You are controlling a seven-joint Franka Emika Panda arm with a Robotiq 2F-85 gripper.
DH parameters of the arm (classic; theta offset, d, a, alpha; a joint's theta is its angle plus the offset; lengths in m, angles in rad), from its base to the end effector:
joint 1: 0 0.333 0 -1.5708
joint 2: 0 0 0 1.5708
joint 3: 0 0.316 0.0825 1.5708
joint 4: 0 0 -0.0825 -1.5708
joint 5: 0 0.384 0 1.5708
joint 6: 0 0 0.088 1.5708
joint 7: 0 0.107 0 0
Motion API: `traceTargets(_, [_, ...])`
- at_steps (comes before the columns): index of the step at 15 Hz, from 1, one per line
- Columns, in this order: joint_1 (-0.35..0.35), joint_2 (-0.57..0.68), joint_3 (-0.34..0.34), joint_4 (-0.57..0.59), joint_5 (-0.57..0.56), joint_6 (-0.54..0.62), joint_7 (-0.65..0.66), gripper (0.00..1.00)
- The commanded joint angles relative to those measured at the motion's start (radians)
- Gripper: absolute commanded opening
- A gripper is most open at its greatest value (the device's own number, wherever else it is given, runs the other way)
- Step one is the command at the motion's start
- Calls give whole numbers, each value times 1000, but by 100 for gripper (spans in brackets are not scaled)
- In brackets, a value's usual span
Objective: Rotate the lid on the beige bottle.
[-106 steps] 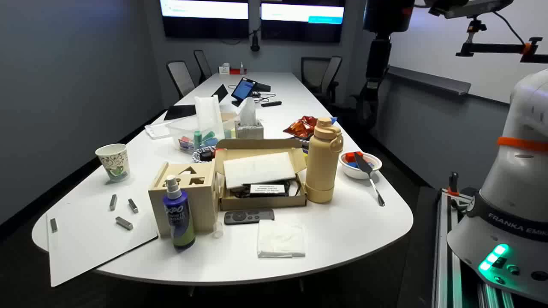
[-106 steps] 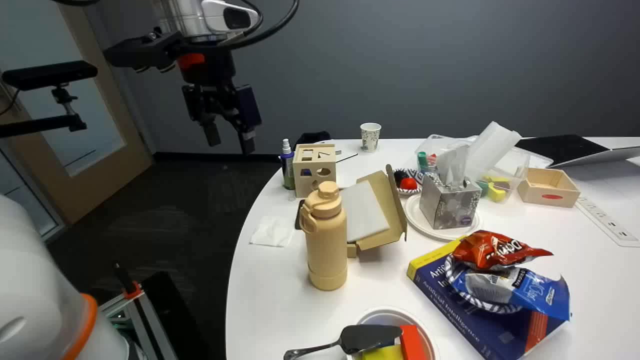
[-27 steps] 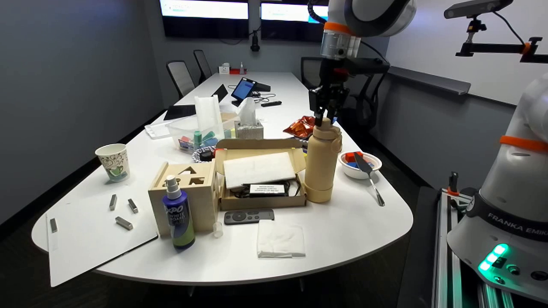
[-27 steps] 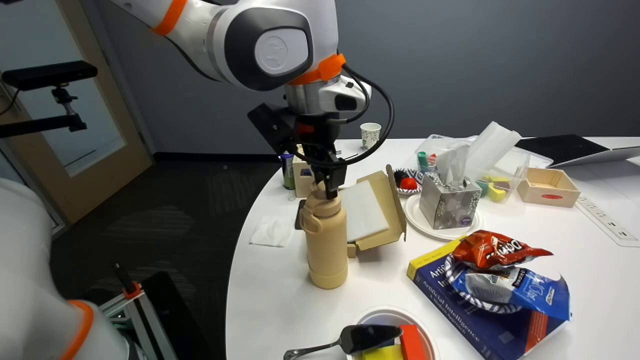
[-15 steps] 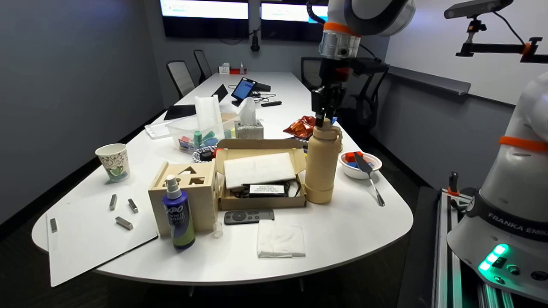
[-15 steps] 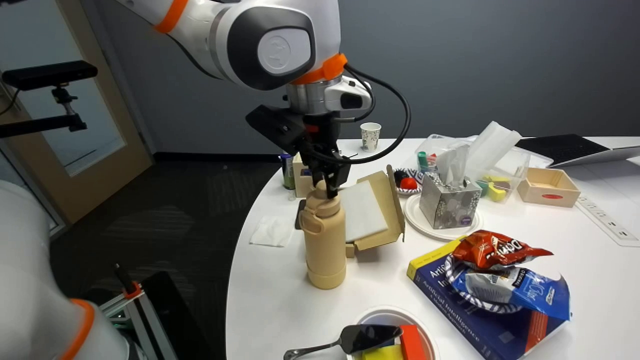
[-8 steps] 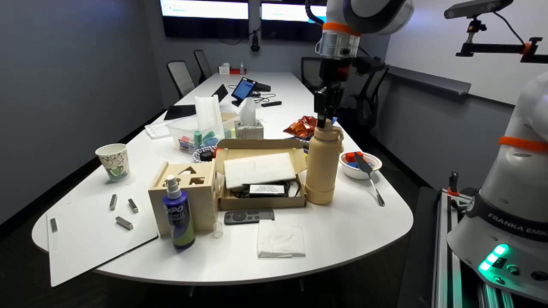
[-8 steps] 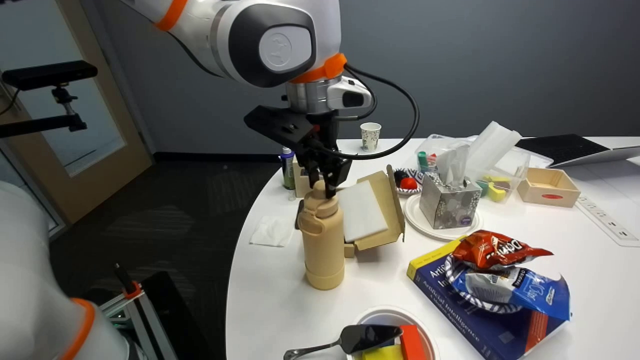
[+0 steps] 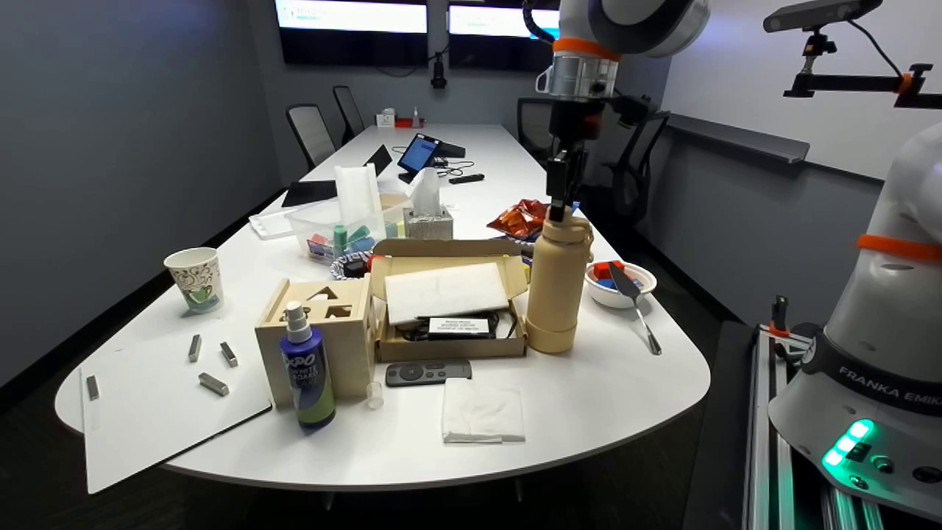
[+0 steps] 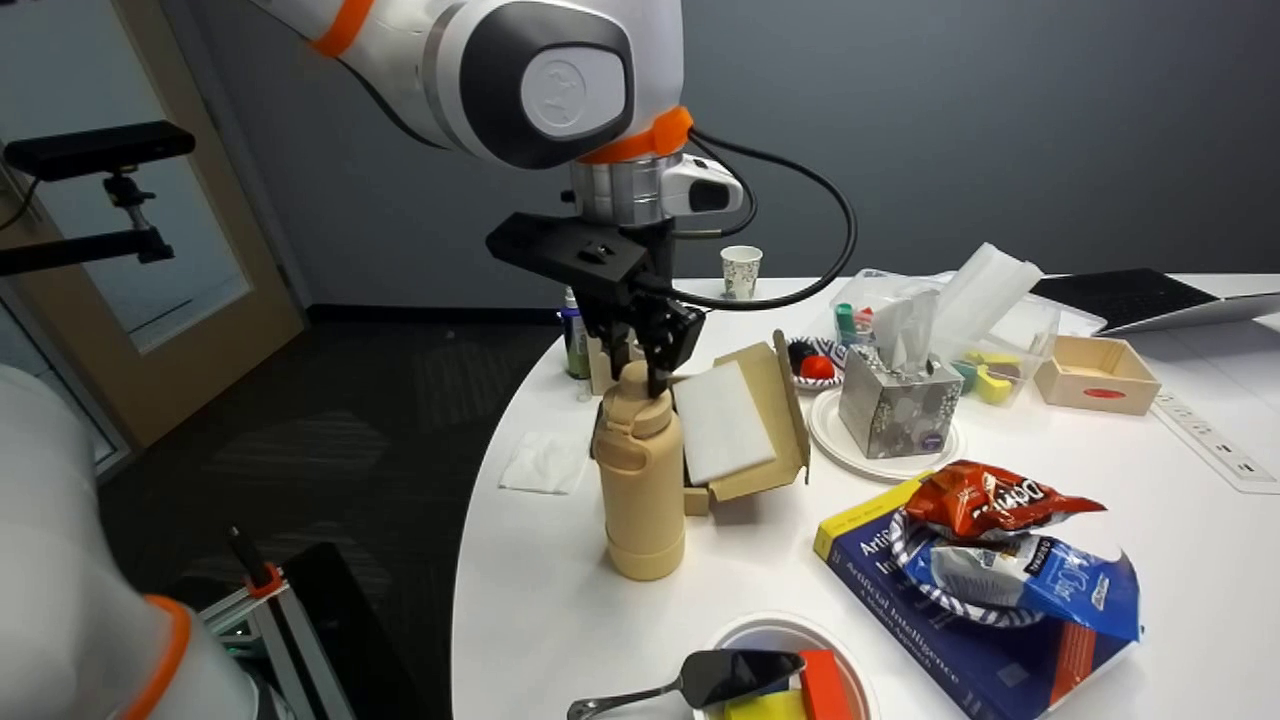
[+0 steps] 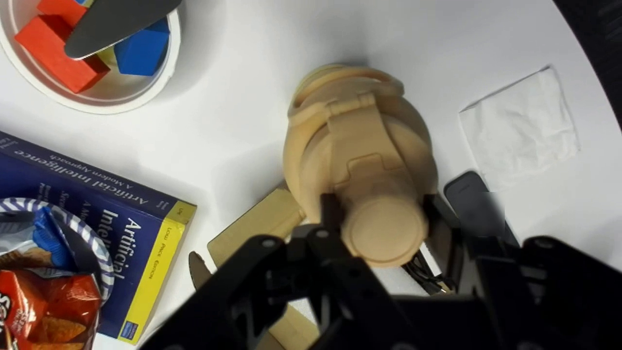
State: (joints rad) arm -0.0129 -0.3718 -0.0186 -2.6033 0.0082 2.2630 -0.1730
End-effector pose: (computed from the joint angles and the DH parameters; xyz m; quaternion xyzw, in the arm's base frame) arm 0.4070 -0.0124 0.3827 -0.9975 -0.0687 -0.0163 0.0050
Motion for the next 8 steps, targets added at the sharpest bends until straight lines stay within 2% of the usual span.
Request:
traceTargets(1, [21, 26, -35, 15, -10, -54, -108, 21])
traceTargets(8, [47, 47, -64, 35, -6, -100, -272, 21])
